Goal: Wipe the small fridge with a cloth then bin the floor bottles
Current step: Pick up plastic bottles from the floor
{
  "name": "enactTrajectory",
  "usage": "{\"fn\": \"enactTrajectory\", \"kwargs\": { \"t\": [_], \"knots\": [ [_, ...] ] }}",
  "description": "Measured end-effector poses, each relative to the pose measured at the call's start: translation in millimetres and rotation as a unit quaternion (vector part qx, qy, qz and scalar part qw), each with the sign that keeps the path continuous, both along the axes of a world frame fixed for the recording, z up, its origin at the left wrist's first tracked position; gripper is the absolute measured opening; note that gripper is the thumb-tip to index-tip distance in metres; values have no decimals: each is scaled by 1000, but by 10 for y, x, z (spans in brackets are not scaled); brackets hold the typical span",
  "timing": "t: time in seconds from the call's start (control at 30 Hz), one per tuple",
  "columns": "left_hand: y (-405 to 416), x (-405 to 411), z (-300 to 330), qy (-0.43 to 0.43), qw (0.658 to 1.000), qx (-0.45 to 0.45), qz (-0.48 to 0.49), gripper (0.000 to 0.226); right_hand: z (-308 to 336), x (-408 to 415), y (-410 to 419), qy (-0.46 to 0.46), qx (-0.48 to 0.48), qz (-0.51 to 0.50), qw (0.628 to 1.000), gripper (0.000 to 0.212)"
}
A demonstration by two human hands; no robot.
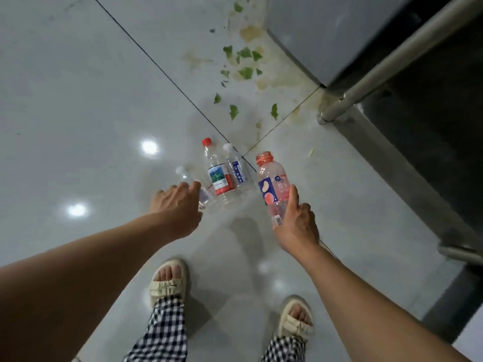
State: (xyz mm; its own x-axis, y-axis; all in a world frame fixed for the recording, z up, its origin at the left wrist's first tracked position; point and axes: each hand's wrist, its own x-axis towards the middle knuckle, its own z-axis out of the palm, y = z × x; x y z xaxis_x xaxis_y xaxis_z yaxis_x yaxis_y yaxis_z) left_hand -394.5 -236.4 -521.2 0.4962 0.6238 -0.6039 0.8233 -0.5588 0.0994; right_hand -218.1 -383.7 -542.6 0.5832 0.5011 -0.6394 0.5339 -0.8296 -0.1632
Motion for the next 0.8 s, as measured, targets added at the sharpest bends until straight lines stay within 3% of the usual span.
{"fn": "enactTrajectory", "kwargs": {
  "t": [0.3,0.53,0.8],
  "knots": [
    [358,-276,-930,34,998,-16,-59,59,-585,-382,327,15,12,-27,999,94],
    [454,-219,-1825,24,984,52,-168,62,-1265,-404,399,2,55,-30,998,93],
    [590,-165,-2395,27,959,103,-262,62,-1682,-360,350,-7,72,-35,997,94]
  ]
}}
